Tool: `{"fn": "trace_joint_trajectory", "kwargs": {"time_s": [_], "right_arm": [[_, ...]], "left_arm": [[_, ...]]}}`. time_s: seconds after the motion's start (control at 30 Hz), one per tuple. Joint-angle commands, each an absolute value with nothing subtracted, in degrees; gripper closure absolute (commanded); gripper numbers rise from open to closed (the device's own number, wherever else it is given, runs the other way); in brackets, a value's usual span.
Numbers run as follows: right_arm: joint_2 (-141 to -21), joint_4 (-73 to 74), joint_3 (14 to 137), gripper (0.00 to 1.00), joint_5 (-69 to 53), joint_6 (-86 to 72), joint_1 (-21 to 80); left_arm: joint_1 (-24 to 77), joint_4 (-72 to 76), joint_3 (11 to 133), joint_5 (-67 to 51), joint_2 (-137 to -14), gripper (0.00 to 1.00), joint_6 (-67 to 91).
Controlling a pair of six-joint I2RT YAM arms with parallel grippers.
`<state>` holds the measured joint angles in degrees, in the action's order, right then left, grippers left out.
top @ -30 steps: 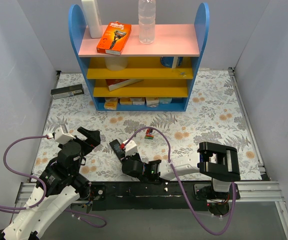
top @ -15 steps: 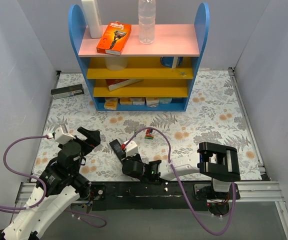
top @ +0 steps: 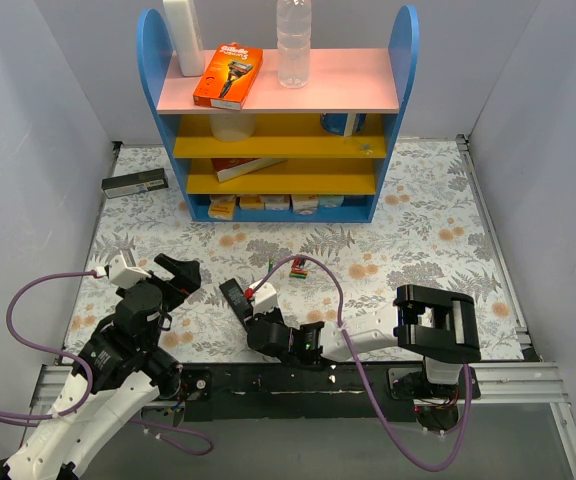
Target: Load the batteries into the remote control
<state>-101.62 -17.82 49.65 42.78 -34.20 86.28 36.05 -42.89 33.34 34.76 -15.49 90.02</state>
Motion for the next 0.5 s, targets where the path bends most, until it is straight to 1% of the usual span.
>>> {"fn": "trace_joint_trajectory", "kwargs": {"time_s": [0.0,0.27,0.37,0.47], "right_arm": [[-101.86,-22.94,48.43,0.99,45.35,-33.23,86.83],[-103.71,-22.85,49.04,0.98,45.53,-31.46,87.89],[-103.89,-22.41,48.96,0.93,45.44,-31.99,88.24],[-103.71,-22.06,49.3,0.85,45.7,-31.99,88.33]], "left_arm": [[35.77,-43.42,33.31,36.47,-15.2,0.05,90.09],[35.77,-43.42,33.31,36.65,-15.2,0.05,90.18],[35.77,-43.51,33.4,36.65,-15.12,0.05,90.26],[35.77,-43.5,33.31,36.65,-15.12,0.05,90.26]]}}
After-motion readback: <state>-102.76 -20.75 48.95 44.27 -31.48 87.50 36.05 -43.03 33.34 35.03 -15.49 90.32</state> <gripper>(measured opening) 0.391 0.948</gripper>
